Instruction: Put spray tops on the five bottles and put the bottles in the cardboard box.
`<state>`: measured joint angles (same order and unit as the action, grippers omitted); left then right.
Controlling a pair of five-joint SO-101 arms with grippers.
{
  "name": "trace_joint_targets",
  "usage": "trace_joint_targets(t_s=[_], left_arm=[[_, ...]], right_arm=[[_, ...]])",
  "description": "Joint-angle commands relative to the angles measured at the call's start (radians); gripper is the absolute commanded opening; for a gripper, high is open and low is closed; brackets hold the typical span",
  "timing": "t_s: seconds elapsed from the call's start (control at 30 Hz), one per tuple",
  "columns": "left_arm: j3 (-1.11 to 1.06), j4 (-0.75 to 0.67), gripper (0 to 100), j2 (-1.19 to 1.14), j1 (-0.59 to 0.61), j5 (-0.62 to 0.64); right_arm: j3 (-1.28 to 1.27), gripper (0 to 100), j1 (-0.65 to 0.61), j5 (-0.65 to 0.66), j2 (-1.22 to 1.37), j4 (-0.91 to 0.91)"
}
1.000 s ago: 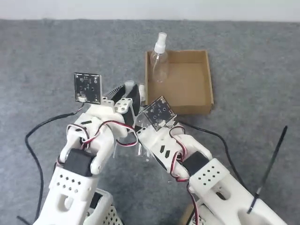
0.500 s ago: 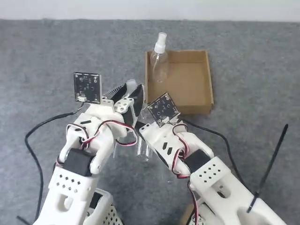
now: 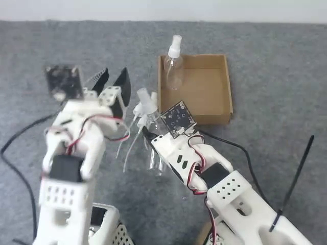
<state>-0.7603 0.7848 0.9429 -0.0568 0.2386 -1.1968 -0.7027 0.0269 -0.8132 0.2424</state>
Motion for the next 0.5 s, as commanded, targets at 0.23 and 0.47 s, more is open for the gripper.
trace_joint_targets(t_s=[0.23, 0.47], left_arm=[[0.145, 0.078, 13, -0.241, -0.084, -0.074], [0.11, 0.166, 13, -0.241, -0.147, -0.123]], right_arm=[[0.041, 0.6, 0.012, -0.012, -0.001, -0.018], [0.041, 0.6, 0.012, -0.012, -0.001, -0.018]])
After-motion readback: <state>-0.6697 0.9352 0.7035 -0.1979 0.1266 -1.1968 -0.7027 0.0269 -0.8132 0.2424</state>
